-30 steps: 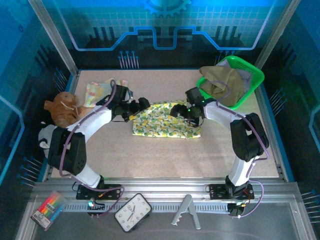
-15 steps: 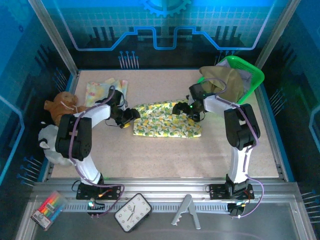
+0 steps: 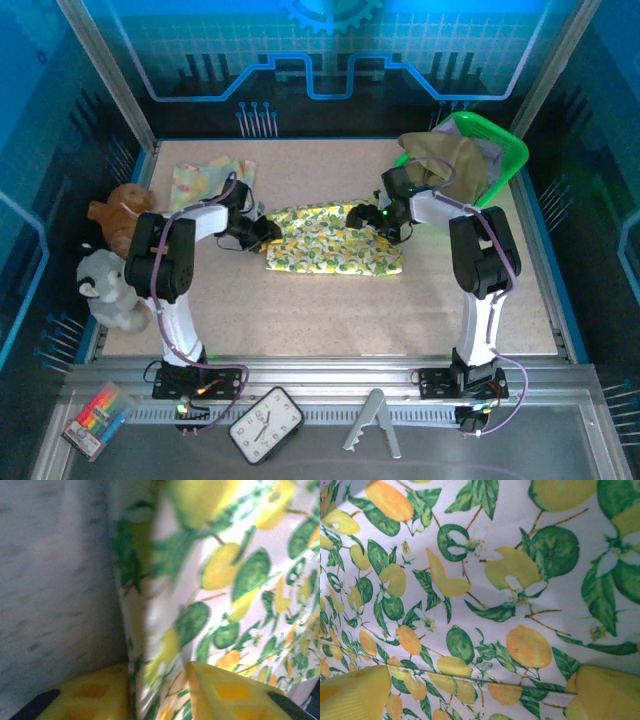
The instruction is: Fold and stack the skirts
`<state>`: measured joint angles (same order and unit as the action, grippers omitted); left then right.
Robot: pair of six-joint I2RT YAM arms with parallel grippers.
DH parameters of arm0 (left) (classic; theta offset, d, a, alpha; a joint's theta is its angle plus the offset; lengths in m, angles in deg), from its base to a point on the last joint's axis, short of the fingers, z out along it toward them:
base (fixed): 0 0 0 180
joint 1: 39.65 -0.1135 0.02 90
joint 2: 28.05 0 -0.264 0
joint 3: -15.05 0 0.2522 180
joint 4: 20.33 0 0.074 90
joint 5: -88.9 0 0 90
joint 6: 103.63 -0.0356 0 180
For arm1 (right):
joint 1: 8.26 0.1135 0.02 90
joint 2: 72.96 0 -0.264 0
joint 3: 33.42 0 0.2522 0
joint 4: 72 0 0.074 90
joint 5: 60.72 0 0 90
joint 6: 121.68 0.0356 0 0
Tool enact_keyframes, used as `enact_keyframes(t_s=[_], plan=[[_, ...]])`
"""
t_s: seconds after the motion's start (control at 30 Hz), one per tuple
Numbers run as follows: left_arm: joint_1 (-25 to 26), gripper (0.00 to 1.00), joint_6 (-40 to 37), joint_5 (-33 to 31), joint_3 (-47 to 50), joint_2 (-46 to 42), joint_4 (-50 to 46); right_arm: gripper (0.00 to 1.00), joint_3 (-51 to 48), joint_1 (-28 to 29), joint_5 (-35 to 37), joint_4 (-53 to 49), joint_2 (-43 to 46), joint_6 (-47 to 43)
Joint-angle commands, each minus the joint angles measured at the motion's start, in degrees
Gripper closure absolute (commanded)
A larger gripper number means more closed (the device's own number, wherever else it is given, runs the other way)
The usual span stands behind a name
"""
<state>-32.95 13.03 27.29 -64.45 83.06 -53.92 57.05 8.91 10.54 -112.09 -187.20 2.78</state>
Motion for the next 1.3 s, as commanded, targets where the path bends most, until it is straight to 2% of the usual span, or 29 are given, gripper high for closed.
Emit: enact_keyframes(t_s=[0.0, 0.1, 0.2, 0.37, 0.47, 0.5, 0.6, 0.67, 0.8, 1.0, 1.13, 1.27], plan=[[1.79, 0.73, -0.33, 4.49, -1.15, 1.07, 5.23, 0.03, -2.87, -0.10, -0.83, -1.58, -3.11, 0.52], [1.74, 0.86, -0.98, 0.49, -0.94, 0.18, 3.13, 0.03, -3.44, -0.08, -0.77, -1.36, -2.90, 0.73], [1.67, 1.00, -1.97, -8.30, -0.62, -2.14, -1.44, 0.03, -3.94, -0.12, -1.48, -1.40, -1.89, 1.11], [1.58, 1.00, -6.27, -23.30, -2.29, -7.62, -13.13, 0.03, -4.47, 0.23, -4.75, -2.29, 2.85, 1.50], [1.65, 0.99, -9.06, -28.96, -4.60, -9.45, -19.08, 0.06, -3.16, 0.74, -6.94, -3.15, 3.80, 0.72], [1.65, 0.97, -9.83, -30.44, -5.65, -9.68, -21.08, 0.12, -2.40, 1.04, -7.79, -3.86, 3.29, 0.41], [2.23, 0.96, -11.30, -34.82, -9.10, -9.09, -26.21, 0.42, -1.23, 2.34, -7.87, -4.05, 1.65, 0.19], [3.03, 0.95, -11.85, -37.24, -11.01, -8.65, -28.67, 0.57, -0.97, 3.11, -8.79, -2.88, 0.37, 0.75], [4.92, 0.94, -12.14, -40.35, -15.87, -7.05, -33.21, 0.76, -0.77, 3.98, -13.95, 1.42, -2.53, 2.92], [9.76, 0.93, -11.36, -47.66, -25.90, -2.13, -42.86, 1.00, -1.32, 4.53, -11.53, 1.67, -7.05, 4.37], [14.17, 0.92, -9.22, -52.98, -33.04, 2.96, -50.13, 1.00, -4.00, 4.54, -10.00, 4.21, -7.76, 7.02], [18.80, 0.91, -6.48, -51.98, -39.91, 7.57, -53.95, 1.00, -5.47, 4.65, -9.12, 5.13, -7.20, 7.86]])
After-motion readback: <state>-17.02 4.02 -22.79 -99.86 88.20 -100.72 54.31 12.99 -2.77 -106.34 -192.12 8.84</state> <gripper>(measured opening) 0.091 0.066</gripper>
